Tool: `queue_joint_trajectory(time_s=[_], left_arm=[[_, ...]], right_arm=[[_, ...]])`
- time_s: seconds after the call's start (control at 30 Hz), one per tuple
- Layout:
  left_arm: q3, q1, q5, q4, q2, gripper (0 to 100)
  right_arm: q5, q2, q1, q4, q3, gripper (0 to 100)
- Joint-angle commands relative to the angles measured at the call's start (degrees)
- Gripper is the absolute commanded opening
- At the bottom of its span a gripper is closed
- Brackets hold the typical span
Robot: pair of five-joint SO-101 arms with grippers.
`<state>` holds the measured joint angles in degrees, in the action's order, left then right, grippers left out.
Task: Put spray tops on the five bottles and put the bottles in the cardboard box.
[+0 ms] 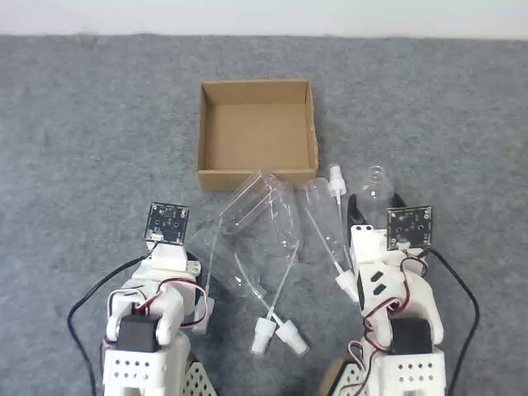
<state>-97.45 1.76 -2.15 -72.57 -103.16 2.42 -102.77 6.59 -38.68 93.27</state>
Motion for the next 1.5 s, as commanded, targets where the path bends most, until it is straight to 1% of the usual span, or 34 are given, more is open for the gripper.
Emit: queue_joint_trajectory(time_s=[0.0,0.83,0.97,1.03,1.1,1.17,1.23,1.3,1.33,1.37,1.47], left_arm=[[0.92,0.0,-0.09,0.18,-1.23,1],[1.36,0.09,0.35,0.35,-1.32,2],[4.62,0.26,0.35,-0.09,-1.23,2],[6.46,0.18,0.44,-1.85,-1.23,2],[8.13,-0.26,3.78,-2.11,-1.23,2],[10.15,-0.26,12.57,-2.11,-1.23,2],[12.53,0.09,22.68,-2.11,-1.23,2],[14.55,0.09,31.12,-2.11,-1.23,2],[15.69,-0.26,33.76,-2.11,-1.23,2],[16.92,-0.26,34.9,-2.11,-1.23,2],[20.44,-0.35,34.81,-2.2,-1.23,2]], right_arm=[[-0.88,-1.27,-0.92,1.36,-0.53,0.6],[-0.7,-1.27,-1.01,1.54,0.53,0.6],[-0.44,-1.27,-1.01,3.12,1.76,0.6],[-0.44,-1.27,-1.01,3.47,2.11,0.6],[-0.44,-1.27,-1.01,3.56,2.11,0.6],[-0.62,-1.27,-1.54,3.56,2.02,0.6],[-0.79,-1.27,-3.12,3.56,1.85,0.6],[-0.79,-1.27,-4.79,4.53,1.85,0.6],[-0.79,-1.27,-5.67,5.32,1.93,0.6],[-0.79,-1.27,-6.55,5.76,2.02,0.6],[-0.88,-1.27,-8.57,6.02,1.93,0.6]])
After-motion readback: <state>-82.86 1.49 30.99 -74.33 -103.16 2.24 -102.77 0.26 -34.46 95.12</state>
